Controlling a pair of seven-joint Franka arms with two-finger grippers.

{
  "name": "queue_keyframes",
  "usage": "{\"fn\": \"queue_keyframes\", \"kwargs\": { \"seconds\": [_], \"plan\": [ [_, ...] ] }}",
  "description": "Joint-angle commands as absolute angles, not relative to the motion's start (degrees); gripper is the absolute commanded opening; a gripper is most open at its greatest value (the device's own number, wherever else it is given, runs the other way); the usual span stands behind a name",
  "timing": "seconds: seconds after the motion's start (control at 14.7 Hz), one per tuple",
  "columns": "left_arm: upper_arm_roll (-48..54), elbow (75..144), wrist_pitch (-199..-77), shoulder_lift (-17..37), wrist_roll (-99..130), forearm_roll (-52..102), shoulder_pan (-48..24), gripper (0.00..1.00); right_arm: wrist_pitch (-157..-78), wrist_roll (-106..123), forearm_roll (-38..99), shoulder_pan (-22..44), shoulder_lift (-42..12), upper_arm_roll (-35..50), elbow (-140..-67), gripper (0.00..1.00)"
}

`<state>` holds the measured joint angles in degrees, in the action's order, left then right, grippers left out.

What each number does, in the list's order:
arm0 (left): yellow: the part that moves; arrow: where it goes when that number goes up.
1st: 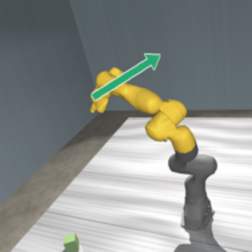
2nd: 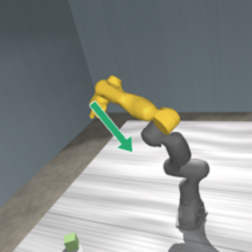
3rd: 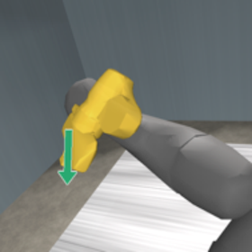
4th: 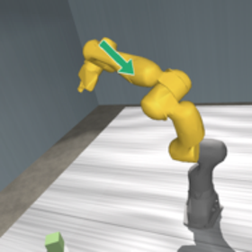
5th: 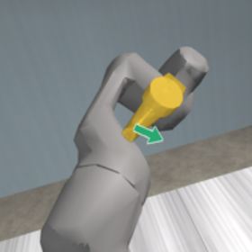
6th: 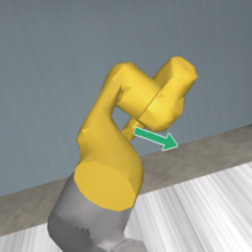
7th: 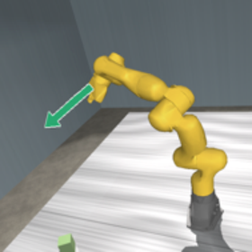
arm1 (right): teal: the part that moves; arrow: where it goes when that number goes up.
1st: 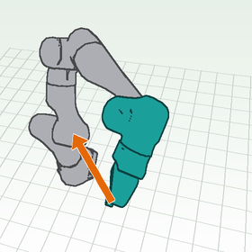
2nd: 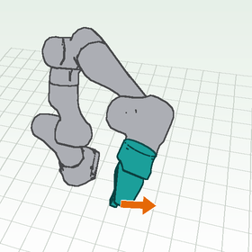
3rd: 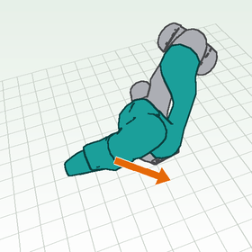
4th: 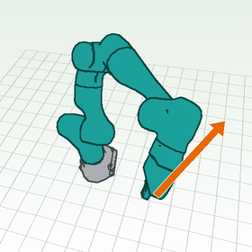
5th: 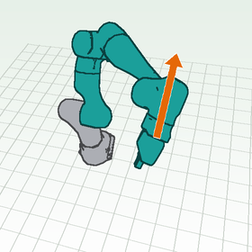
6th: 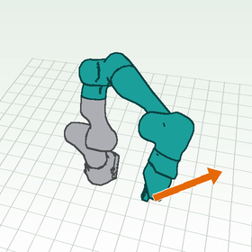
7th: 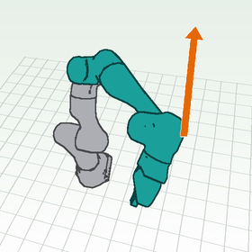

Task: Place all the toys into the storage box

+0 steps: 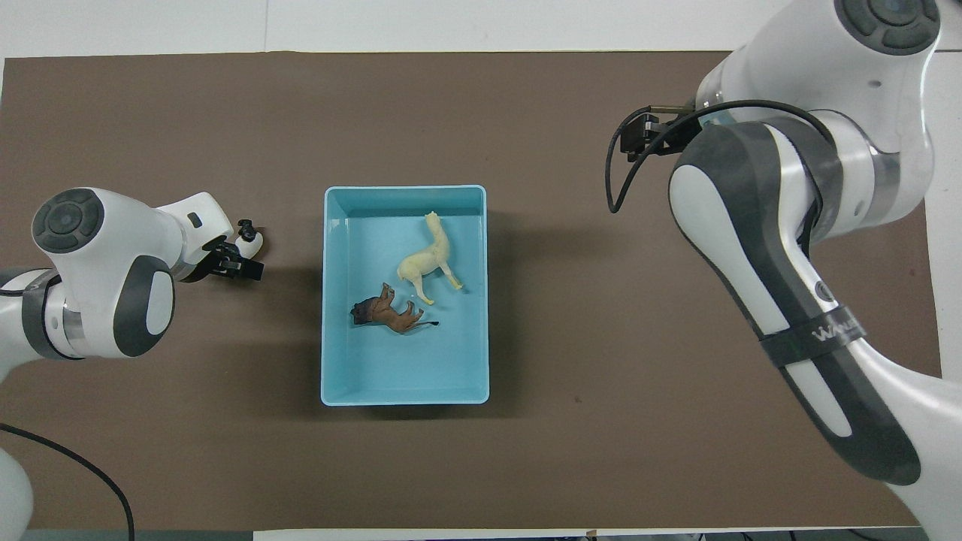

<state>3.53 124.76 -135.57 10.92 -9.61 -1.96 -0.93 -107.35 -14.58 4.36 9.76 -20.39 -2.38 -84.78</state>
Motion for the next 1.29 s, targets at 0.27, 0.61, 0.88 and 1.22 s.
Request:
{"fn": "queue_keyframes", "kwargs": {
  "seconds": [0.27, 0.61, 0.88, 1.22],
  "plan": [
    [3.96, 125.34, -137.29, 10.11, -7.48, -2.99, -0.18, 0.38, -113.63, -16.22, 4.75, 2.82, -14.07, -1.67, -99.82, 1.0],
    [4.04, 122.62, -135.27, 10.55, -7.12, -2.81, -0.26, 0.14, -122.85, -37.84, 4.75, 1.76, -11.86, -1.67, -108.62, 1.0],
    [4.83, 112.26, -120.19, 9.76, -1.87, -2.37, -2.89, 0.14, -126.46, -39.55, 4.75, -0.35, -12.74, -1.67, -110.65, 1.0],
    [5.36, 103.18, -111.53, 9.05, 22.8, 1.32, -17.54, 0.16, -132.44, -42.27, 4.83, -1.05, -15.37, -1.58, -112.23, 1.0]
  ]
}}
